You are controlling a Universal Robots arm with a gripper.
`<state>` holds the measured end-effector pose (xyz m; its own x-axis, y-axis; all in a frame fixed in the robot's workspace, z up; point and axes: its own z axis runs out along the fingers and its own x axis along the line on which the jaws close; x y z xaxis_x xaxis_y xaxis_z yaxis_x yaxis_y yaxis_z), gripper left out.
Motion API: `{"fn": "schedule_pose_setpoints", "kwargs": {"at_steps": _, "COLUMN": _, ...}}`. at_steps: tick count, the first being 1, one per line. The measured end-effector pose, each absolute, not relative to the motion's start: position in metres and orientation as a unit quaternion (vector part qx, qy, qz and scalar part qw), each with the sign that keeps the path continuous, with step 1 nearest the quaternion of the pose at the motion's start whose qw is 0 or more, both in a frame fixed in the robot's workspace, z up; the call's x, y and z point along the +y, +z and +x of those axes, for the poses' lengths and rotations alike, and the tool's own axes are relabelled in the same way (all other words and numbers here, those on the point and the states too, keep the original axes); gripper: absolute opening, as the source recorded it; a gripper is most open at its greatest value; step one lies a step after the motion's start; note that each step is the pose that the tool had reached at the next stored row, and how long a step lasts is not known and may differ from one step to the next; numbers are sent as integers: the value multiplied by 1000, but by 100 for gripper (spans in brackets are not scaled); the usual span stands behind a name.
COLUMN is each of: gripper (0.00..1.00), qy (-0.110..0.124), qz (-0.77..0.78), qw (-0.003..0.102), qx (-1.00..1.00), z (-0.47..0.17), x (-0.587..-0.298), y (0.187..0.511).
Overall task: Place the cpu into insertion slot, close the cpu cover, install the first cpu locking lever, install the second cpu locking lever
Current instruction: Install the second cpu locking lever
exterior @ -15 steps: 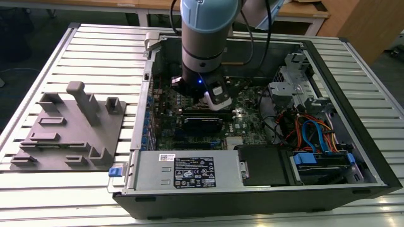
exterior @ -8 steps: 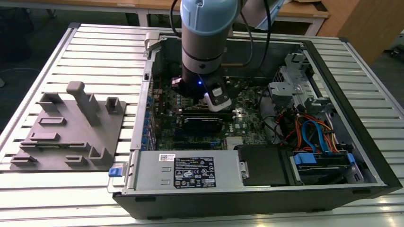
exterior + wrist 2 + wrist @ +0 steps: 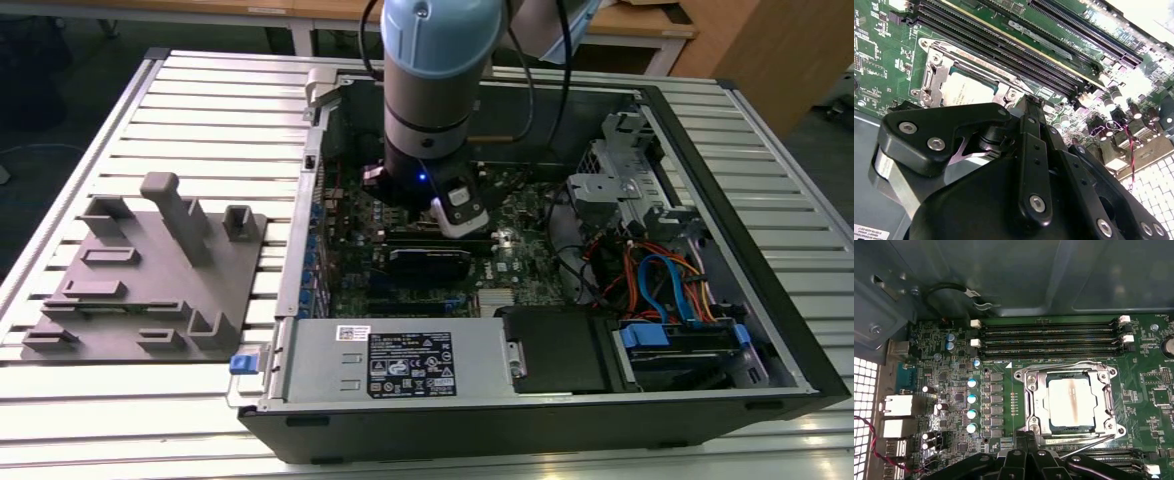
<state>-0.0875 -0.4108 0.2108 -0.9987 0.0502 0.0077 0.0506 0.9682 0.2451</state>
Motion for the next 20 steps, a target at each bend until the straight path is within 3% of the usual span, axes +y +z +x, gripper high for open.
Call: {"fn": "schedule_pose_setpoints", "kwargs": {"at_steps": 20, "gripper": 11, "qy": -126, "qz": -25, "qw": 1, "qx": -992, "z": -87, "x": -410, "y": 232}}
